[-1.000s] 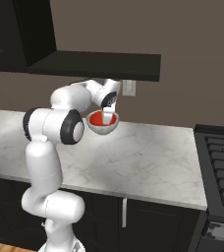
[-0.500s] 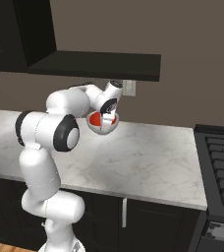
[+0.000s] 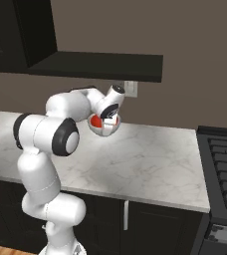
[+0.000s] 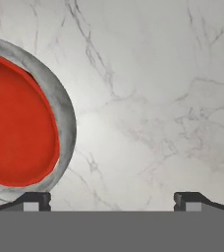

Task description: Pick up the bowls on the counter and stack them on top of one another in the open cabinet. Place the smaller bowl on top of the larger bowl.

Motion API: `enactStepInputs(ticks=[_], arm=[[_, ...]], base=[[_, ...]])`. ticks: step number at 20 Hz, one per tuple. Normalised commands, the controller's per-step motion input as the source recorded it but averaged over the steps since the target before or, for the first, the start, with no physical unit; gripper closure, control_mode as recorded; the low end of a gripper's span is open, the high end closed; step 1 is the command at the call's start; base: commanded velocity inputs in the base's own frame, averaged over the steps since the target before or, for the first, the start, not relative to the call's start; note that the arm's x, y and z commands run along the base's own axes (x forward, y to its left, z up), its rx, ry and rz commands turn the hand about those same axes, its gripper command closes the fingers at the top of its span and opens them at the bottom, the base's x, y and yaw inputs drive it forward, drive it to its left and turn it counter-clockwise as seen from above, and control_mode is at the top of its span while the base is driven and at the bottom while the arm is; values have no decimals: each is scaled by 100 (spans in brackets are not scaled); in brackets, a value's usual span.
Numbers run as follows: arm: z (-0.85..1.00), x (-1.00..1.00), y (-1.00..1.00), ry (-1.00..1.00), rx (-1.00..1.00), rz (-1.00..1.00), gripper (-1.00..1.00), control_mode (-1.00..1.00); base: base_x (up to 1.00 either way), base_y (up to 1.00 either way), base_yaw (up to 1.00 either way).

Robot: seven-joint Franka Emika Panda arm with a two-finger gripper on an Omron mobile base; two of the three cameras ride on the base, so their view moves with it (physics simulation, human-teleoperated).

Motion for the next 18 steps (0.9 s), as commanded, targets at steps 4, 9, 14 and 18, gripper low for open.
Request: enactStepInputs(ticks=[4, 9, 14, 18], arm=[[-18, 0, -6, -12, 4, 0, -100, -100], [-31, 0, 0, -16, 4, 0, -100, -100], [-11, 4, 0, -9, 2, 0, -100, -100], [-8, 22, 0, -5, 0, 0, -100, -100]], base=[[0, 0, 0], [0, 0, 0], [0, 0, 0], [0, 0, 0]])
